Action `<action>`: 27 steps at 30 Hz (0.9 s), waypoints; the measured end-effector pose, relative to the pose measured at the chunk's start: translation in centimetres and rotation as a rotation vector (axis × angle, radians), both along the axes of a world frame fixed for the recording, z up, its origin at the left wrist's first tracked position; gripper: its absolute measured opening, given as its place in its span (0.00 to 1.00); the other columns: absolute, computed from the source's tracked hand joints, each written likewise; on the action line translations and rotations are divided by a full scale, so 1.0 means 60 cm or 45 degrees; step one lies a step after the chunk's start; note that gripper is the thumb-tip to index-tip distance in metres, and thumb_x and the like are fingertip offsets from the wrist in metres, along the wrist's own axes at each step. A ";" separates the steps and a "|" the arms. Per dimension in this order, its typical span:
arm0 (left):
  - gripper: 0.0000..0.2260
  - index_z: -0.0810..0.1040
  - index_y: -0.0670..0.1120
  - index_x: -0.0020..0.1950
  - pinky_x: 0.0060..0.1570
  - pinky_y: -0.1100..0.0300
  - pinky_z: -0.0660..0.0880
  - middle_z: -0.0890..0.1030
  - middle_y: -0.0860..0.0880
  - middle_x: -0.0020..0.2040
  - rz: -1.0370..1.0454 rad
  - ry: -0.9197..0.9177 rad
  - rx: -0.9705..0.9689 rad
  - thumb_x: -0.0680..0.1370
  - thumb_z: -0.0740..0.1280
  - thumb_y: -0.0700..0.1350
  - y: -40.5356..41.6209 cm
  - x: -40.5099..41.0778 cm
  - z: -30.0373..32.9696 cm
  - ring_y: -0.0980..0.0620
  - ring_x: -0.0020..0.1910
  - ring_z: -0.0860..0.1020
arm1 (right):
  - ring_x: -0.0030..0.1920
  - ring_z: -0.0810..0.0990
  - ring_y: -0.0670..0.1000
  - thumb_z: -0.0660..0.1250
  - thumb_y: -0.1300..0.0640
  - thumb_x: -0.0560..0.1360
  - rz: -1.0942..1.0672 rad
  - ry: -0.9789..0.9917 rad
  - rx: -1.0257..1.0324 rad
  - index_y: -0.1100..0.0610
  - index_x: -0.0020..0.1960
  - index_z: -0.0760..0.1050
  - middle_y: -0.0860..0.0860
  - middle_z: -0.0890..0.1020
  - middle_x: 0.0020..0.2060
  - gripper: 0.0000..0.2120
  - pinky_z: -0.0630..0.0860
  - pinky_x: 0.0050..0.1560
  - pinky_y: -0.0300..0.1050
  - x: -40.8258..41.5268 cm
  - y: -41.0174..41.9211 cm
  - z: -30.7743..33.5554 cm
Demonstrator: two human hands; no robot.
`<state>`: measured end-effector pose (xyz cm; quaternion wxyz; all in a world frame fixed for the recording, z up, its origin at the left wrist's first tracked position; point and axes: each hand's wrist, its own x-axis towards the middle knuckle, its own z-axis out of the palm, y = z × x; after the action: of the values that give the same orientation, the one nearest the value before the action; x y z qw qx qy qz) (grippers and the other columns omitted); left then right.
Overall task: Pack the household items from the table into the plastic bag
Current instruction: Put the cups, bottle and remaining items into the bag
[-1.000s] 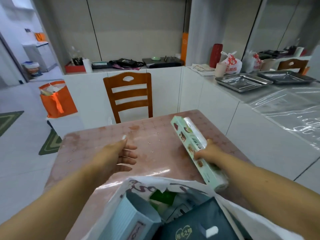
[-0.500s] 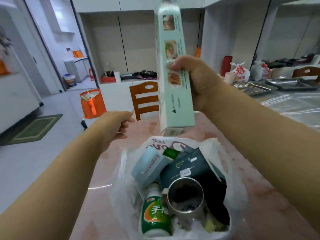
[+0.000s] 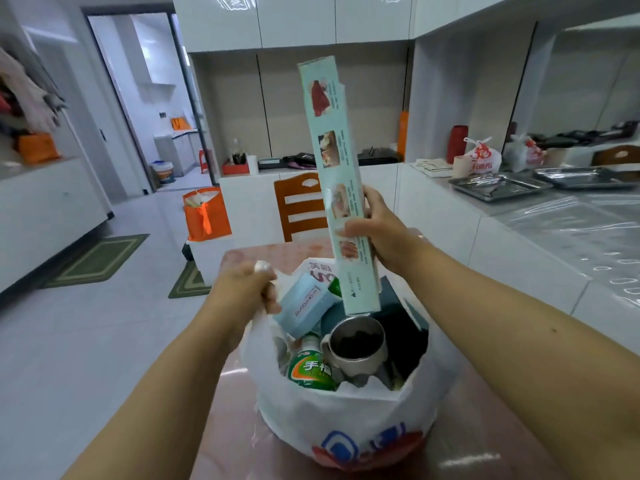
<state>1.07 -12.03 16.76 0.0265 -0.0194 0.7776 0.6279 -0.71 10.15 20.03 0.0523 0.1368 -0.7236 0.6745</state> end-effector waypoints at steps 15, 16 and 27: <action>0.17 0.74 0.37 0.44 0.14 0.69 0.54 0.62 0.53 0.18 0.120 -0.548 1.197 0.79 0.59 0.51 -0.091 -0.049 0.008 0.58 0.14 0.58 | 0.51 0.80 0.48 0.75 0.54 0.56 0.277 -0.321 1.320 0.31 0.67 0.56 0.45 0.77 0.56 0.47 0.80 0.50 0.51 0.038 0.056 -0.040; 0.16 0.74 0.37 0.48 0.13 0.68 0.55 0.62 0.53 0.18 0.141 -0.554 1.146 0.79 0.60 0.52 -0.094 -0.052 0.007 0.58 0.14 0.58 | 0.51 0.80 0.49 0.75 0.54 0.55 0.274 -0.344 1.358 0.30 0.67 0.56 0.45 0.77 0.56 0.48 0.80 0.49 0.52 0.040 0.060 -0.042; 0.11 0.71 0.43 0.54 0.15 0.72 0.59 0.68 0.50 0.24 0.114 -0.397 0.569 0.76 0.66 0.47 -0.007 -0.060 0.040 0.58 0.14 0.61 | 0.59 0.73 0.53 0.76 0.46 0.61 0.215 -0.265 1.851 0.39 0.74 0.54 0.48 0.72 0.65 0.48 0.74 0.58 0.55 0.035 0.007 -0.006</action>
<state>-2.55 -12.43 19.17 0.1218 -0.1438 0.6047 0.7738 1.38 10.57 19.65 -0.1723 0.1274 -0.9761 0.0362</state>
